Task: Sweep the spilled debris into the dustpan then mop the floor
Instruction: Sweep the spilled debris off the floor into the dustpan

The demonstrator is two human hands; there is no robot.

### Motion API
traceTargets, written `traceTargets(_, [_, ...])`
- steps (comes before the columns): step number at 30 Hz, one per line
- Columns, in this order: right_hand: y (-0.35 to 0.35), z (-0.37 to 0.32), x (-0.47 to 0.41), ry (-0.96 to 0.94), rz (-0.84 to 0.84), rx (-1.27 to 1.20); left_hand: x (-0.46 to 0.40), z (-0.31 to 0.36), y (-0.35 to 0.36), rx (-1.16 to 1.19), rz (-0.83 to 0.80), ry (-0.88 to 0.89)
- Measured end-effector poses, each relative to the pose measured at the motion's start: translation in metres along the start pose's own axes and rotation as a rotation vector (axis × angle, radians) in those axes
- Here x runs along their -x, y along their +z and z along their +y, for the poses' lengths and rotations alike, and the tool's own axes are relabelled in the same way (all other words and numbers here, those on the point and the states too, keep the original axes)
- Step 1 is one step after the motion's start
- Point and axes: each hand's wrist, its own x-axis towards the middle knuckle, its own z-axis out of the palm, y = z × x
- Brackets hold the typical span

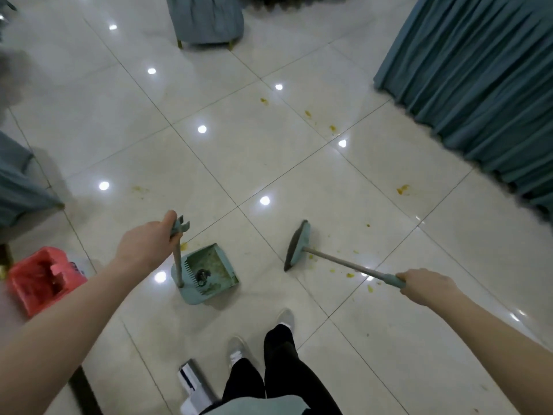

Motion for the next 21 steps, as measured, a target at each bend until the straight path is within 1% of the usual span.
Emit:
traceTargets(5, [0.031, 0.080, 0.008, 0.136, -0.070, -0.029, -0.043, 0.058, -0.013, -0.024, 0.013, 0.099])
traceTargets(8, [0.035, 0.104, 0.015, 0.175, -0.079, 0.005, -0.065, 0.083, -0.019, -0.007, 0.029, 0.134])
traceTargets(10, [0.021, 0.110, 0.018, 0.169, -0.066, 0.036, -0.078, 0.093, -0.023, 0.009, 0.052, 0.156])
traceTargets(14, [-0.030, 0.106, 0.009, 0.150, -0.050, 0.048, -0.112, 0.099, -0.033, 0.035, 0.080, 0.191])
traceTargets(16, [-0.057, 0.095, -0.003, 0.148, -0.040, 0.018, -0.133, 0.096, -0.038, 0.050, 0.087, 0.195])
traceTargets(21, [-0.123, 0.033, -0.049, 0.108, 0.032, -0.166, -0.188, 0.079, -0.047, 0.049, 0.083, 0.212])
